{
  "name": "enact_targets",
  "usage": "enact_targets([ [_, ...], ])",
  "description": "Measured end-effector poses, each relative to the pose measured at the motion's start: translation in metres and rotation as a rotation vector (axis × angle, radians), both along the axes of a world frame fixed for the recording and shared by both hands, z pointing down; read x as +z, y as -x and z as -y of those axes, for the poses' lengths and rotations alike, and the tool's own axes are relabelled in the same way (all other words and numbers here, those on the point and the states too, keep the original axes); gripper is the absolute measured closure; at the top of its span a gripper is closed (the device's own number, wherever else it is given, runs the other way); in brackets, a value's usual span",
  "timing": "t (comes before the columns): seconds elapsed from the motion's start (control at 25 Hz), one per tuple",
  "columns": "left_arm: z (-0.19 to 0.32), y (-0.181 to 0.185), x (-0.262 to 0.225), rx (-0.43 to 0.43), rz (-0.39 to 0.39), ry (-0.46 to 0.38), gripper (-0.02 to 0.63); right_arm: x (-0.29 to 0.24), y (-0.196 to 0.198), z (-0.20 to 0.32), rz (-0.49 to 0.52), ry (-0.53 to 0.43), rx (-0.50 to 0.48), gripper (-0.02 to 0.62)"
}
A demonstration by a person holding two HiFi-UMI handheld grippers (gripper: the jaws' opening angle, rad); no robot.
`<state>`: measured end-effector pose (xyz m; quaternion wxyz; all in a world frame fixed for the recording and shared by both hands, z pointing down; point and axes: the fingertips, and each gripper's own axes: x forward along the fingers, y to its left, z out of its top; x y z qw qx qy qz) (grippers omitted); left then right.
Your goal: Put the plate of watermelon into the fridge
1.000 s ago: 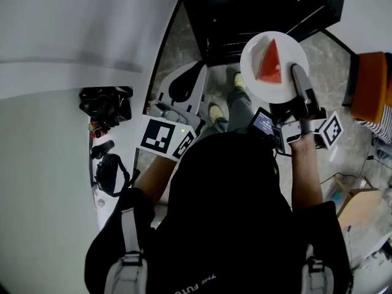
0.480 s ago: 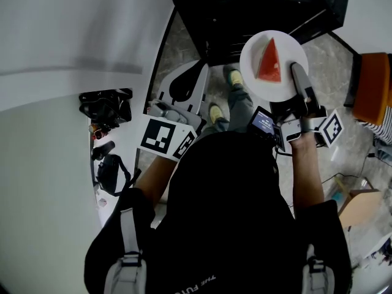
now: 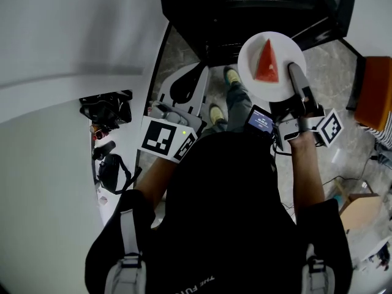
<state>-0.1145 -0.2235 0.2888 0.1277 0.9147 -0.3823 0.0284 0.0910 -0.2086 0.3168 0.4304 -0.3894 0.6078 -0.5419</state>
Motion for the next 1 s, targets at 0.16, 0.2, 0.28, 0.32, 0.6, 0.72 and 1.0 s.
enact_targets([
  [0.16,0.002,0.0,-0.001,-0.009,0.005,0.01,0.594,0.002,0.001,0.006,0.003,-0.001,-0.007,0.551],
  [0.2,0.003,0.0,-0.001,-0.011,0.006,0.012,0.594,0.003,0.001,0.007,0.004,0.0,-0.008,0.551],
  [0.28,0.01,-0.003,0.002,-0.012,0.011,0.021,0.594,0.007,0.0,0.016,0.001,0.004,-0.011,0.551],
  [0.32,0.013,-0.004,0.004,-0.011,0.014,0.027,0.594,0.01,-0.001,0.019,-0.003,0.007,-0.013,0.551],
  [0.6,0.039,-0.02,0.024,0.001,0.029,0.067,0.594,0.042,-0.006,0.05,-0.019,0.055,-0.036,0.551],
  [0.72,0.049,-0.017,0.035,0.0,0.033,0.08,0.594,0.057,-0.001,0.062,-0.018,0.067,-0.04,0.551],
  [1.0,0.055,-0.02,0.046,-0.009,0.053,0.101,0.594,0.076,0.001,0.076,-0.002,0.078,-0.04,0.551],
])
